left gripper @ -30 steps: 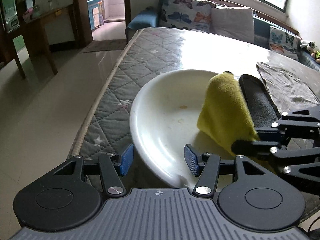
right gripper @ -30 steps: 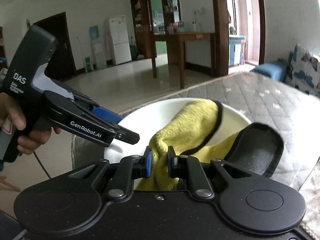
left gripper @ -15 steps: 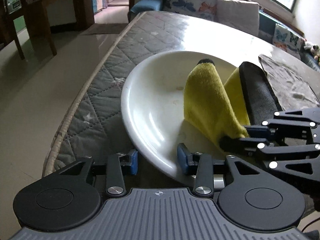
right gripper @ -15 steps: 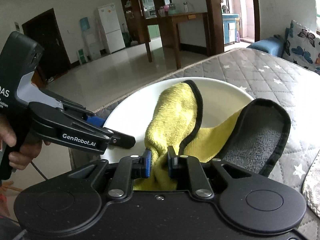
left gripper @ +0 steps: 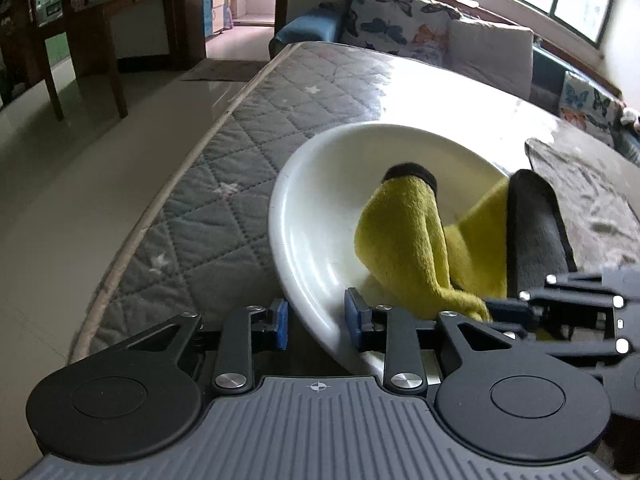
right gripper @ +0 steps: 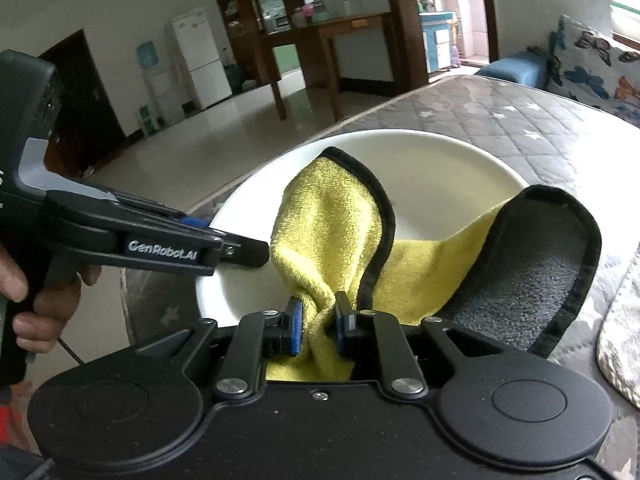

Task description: Clean bowl

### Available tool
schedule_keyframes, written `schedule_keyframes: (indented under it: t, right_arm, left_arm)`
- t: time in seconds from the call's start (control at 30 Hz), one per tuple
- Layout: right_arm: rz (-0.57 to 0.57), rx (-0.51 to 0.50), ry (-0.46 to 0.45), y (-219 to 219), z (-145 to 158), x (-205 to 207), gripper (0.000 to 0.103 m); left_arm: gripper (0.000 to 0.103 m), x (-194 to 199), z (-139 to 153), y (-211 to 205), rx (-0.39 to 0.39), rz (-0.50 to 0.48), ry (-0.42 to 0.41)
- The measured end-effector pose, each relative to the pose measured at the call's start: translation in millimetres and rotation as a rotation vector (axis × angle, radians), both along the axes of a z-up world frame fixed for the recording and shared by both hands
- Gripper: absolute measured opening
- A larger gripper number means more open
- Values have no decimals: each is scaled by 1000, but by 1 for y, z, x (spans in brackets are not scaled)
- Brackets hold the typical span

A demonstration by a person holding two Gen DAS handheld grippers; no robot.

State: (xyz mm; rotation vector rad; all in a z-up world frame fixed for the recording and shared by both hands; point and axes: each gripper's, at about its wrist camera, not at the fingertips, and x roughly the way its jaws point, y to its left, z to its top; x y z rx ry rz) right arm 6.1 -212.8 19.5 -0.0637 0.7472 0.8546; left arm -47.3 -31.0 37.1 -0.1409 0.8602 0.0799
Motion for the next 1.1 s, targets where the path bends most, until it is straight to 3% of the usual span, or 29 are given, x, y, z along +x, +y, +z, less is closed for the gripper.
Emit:
schedule_keyframes:
  t: [0.17,0.33,0.4,0.53,0.67,1.1]
  right_arm:
    - [-32,17,4,-2,0,5,16]
    - [-57,31,15,-6,-4,6,16]
    - [-52,22,1,-5,-5,2,16]
    - [-58,31,16,-9,-7,5,16]
    - [-83,27,11,-12,-4,10,16]
    - [-190,-11,-50,-30,-8,34,15]
  left_arm:
    - [34,18,-4,-1,-49,32,6]
    - [37,13,-7,-8,-33,31,7]
    - [37,7,-12,-9,-76,25,24]
    - [38,4,-13,-21,-10,20,7]
    - [31,10,-13,-23,-56,33,7]
    - [30,34,-12,-47,-25,6,-13]
